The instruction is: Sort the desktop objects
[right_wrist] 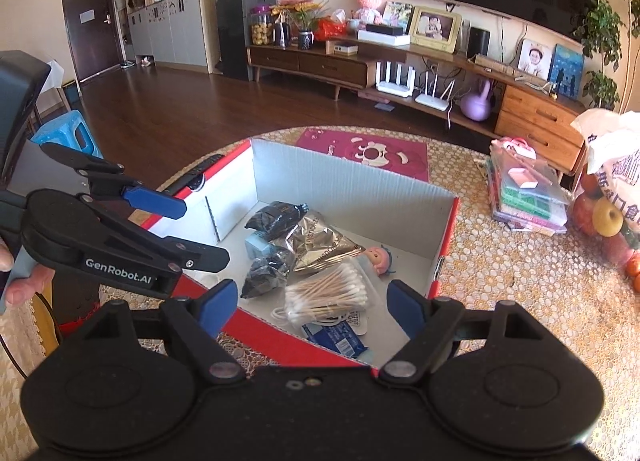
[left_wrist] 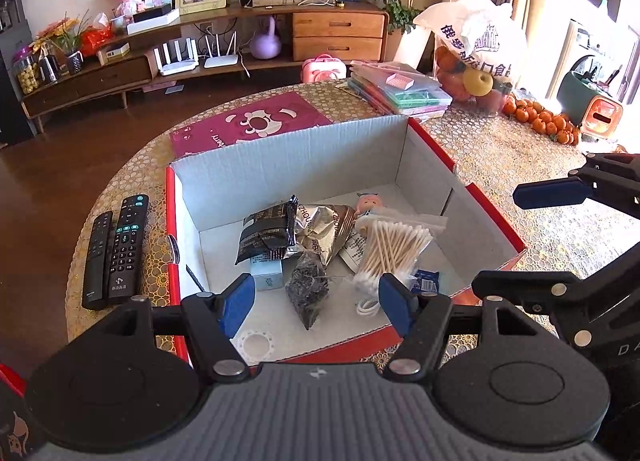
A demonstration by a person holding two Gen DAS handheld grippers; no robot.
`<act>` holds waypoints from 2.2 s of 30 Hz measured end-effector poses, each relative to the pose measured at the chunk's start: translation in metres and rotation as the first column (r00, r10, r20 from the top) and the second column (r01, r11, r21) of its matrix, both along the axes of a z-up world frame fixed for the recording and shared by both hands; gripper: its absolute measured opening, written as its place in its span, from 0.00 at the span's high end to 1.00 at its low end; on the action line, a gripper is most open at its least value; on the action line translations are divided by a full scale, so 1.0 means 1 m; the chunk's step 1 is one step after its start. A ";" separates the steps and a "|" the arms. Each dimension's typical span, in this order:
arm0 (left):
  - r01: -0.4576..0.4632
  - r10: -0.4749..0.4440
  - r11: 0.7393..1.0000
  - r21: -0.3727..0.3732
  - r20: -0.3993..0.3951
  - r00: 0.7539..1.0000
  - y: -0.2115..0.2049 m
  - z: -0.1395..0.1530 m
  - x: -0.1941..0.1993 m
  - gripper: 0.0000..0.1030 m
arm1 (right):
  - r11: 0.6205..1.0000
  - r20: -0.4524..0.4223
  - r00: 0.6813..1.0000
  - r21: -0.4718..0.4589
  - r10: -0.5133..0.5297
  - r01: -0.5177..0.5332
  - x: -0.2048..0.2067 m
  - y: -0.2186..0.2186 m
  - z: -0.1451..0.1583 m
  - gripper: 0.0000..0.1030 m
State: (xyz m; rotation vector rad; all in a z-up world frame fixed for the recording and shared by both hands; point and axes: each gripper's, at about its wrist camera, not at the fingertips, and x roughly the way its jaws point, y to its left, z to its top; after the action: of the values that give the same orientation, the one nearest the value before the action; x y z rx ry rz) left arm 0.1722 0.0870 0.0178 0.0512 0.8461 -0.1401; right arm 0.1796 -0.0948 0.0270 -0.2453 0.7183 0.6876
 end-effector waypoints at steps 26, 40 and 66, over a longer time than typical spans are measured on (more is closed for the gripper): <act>-0.041 0.046 0.997 -0.059 0.098 0.994 -0.018 0.010 -0.060 0.34 | 0.989 0.078 0.990 0.100 -0.120 0.112 -0.059 -0.046 0.008 0.16; -0.068 0.076 0.994 -0.082 0.109 0.991 -0.022 0.001 -0.074 0.00 | 0.980 0.073 0.985 0.133 -0.159 0.149 -0.078 -0.064 0.006 0.02; -0.085 0.087 0.996 -0.026 0.121 0.989 -0.032 -0.004 -0.089 0.00 | 0.979 0.064 0.985 0.133 -0.162 0.153 -0.085 -0.072 0.000 0.01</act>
State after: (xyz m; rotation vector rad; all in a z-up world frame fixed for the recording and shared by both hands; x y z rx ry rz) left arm 0.0829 0.0551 0.0139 0.0038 0.7229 -0.0639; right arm 0.0942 -0.1666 0.0265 -0.0942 0.6129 0.5677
